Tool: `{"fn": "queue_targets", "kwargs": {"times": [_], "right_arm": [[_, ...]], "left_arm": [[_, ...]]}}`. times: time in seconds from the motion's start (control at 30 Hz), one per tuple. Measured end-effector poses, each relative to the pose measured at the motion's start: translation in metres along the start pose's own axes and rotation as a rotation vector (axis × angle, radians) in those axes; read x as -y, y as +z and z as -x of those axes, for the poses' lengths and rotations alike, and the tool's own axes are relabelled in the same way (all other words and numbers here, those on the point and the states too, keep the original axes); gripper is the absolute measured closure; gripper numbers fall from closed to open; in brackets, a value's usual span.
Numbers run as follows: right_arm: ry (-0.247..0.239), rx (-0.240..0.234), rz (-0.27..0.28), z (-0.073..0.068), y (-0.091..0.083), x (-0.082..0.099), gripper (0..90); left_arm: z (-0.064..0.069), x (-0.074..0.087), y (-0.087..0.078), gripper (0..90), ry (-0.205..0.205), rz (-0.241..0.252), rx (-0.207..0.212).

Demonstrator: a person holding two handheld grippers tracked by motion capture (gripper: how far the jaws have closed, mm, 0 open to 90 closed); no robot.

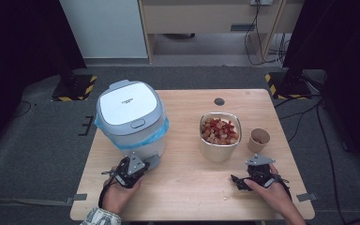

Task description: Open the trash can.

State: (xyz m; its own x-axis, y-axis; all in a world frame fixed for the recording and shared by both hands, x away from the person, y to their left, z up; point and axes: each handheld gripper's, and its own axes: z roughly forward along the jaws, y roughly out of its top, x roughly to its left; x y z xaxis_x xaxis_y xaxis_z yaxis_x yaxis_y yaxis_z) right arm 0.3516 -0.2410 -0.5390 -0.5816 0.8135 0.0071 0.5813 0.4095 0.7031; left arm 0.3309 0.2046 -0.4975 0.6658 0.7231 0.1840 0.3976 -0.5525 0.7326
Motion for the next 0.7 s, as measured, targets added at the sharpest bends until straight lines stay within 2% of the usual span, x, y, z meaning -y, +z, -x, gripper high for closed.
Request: {"fn": "queue_targets", "kwargs": {"times": [0.07, 0.13, 0.37, 0.7], "right_arm": [[0.000, 0.000, 0.000, 0.000, 0.000, 0.000, 0.5], [0.000, -0.001, -0.001, 0.000, 0.000, 0.000, 0.5], [0.001, -0.002, -0.002, 0.000, -0.001, 0.001, 0.5], [0.002, 0.000, -0.001, 0.000, -0.001, 0.001, 0.5]], "left_arm": [[0.000, 0.000, 0.001, 89.8, 0.005, -0.008, -0.004], [0.003, -0.002, 0.008, 89.8, 0.030, -0.026, -0.017], [0.004, -0.005, 0.011, 89.7, 0.046, -0.028, -0.048], [0.003, -0.005, 0.014, 89.6, 0.049, -0.026, -0.032]]}}
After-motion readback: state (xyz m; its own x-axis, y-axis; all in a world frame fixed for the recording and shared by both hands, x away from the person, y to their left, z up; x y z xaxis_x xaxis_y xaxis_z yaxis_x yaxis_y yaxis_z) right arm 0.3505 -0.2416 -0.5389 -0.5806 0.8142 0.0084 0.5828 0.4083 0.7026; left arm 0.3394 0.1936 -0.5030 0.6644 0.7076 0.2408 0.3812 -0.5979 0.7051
